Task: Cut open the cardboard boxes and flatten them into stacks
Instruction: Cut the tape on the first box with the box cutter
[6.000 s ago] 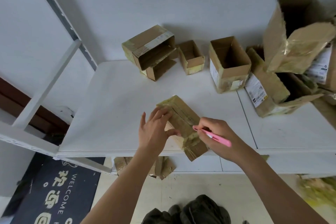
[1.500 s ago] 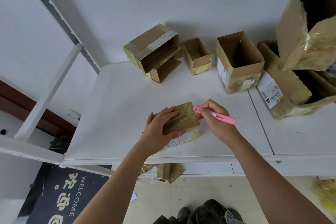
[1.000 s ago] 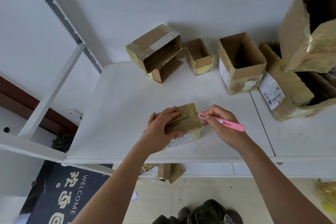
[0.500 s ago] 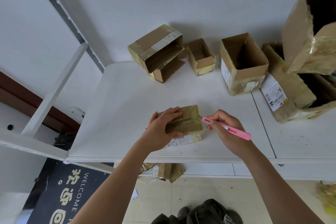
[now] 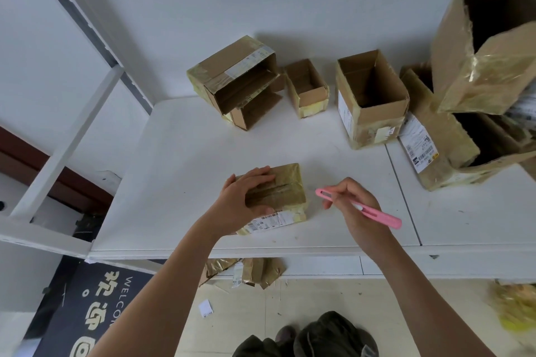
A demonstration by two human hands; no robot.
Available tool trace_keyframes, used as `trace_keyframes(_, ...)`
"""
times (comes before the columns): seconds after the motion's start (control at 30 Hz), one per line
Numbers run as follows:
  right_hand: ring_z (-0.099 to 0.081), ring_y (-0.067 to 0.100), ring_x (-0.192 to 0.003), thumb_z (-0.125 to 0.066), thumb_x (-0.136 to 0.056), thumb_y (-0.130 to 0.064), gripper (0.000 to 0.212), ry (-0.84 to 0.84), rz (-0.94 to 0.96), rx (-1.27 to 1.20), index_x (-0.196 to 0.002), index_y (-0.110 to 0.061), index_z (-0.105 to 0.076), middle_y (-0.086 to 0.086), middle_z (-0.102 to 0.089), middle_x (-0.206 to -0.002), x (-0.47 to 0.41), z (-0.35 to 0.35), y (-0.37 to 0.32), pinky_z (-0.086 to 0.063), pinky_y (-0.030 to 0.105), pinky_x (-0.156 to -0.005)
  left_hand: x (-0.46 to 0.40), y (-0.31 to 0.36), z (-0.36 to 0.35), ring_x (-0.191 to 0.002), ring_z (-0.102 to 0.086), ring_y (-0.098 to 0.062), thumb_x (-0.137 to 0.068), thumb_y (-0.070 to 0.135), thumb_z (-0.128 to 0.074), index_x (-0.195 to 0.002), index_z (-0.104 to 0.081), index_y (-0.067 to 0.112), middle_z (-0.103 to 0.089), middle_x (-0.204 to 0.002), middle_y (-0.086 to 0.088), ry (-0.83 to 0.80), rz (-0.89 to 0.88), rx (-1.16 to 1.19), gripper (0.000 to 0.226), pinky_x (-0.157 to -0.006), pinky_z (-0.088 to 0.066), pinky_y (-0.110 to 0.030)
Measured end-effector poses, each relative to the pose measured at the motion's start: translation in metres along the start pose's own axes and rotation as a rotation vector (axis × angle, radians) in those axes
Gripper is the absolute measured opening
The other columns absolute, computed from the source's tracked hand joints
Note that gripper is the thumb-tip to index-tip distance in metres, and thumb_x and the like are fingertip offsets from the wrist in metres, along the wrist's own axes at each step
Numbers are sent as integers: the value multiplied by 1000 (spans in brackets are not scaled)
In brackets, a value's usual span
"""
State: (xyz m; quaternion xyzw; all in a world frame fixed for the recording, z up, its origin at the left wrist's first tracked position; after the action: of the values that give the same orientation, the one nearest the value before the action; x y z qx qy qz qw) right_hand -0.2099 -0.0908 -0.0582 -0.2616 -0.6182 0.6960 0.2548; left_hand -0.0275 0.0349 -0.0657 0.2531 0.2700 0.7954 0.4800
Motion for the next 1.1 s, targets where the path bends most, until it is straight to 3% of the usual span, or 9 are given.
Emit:
trace_keyframes(0.07, -68, 15, -87, -55, -94, -12, 12, 101, 42, -55, -90, -3, -62, -1, -71, -82, -7, 7, -5, -51, 21, -81, 0, 1, 0, -142, -23, 2, -81, 27, -78, -139, -47, 35, -30, -145, 30, 4, -3, -3, 67, -120, 7, -31)
trace_keyframes(0.27, -67, 13, -92, -53, -99, -5, 11, 12, 2, -4, -91, -4, -61, 0, -70, -82, -13, -16, 8, -47, 15, -79, 2, 2, -1, -142, -24, 2, -81, 25, -78, -139, -48, 34, -30, -145, 29, 22, -1, 6, 66, -120, 8, -30)
trace_keyframes(0.5, -65, 25, -85, -55, -97, -5, 13, -59, -45, 74, -87, -4, -62, -2, -70, -80, 8, -11, 18, -49, 33, -72, 4, 3, -1, -142, -24, 1, -82, 25, -77, -140, -48, 32, -30, -144, 29, 39, 7, -10, 65, -121, 7, -34)
trace_keyframes(0.57, -67, 16, -89, -55, -97, -5, 13, -76, -62, 58, -88, -4, -63, 1, -70, -80, 16, -9, 19, -50, 24, -76, 3, 3, 0, -142, -24, 1, -82, 25, -77, -140, -48, 32, -29, -144, 29, 43, 3, -14, 65, -121, 7, -34)
trace_keyframes(0.67, -67, 7, -88, -55, -96, -3, 12, 30, -64, -34, -89, 2, -63, 3, -71, -80, 11, 1, 14, -45, 10, -77, 3, 4, -1, -142, -23, 2, -82, 25, -77, -140, -48, 33, -29, -143, 30, 41, -2, -14, 65, -121, 7, -33)
trace_keyframes(0.9, -66, 2, -87, -55, -97, -5, 12, 55, -75, -97, -91, 4, -61, 15, -70, -84, -3, -16, 12, -42, 7, -75, 4, 3, -2, -140, -24, 3, -81, 24, -78, -140, -48, 33, -29, -144, 30, 46, 0, -2, 66, -121, 7, -32)
trace_keyframes(1.1, -65, 0, -89, -55, -96, -2, 13, 43, -102, -103, -87, 5, -61, 10, -69, -77, 1, -15, 14, -42, 6, -78, 4, 3, -3, -141, -23, 2, -82, 26, -77, -141, -47, 33, -29, -144, 30, 43, 9, -14, 66, -121, 7, -33)
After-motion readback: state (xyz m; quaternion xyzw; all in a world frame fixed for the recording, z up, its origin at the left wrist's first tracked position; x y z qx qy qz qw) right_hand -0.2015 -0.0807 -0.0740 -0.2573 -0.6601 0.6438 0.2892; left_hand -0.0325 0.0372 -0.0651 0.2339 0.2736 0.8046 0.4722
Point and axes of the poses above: each hand's wrist, its own x-axis away from the middle knuckle, its own z-axis out of the back of the hand, y = z × x, the point moved 10 cm from there along -x, towards the middle knuckle
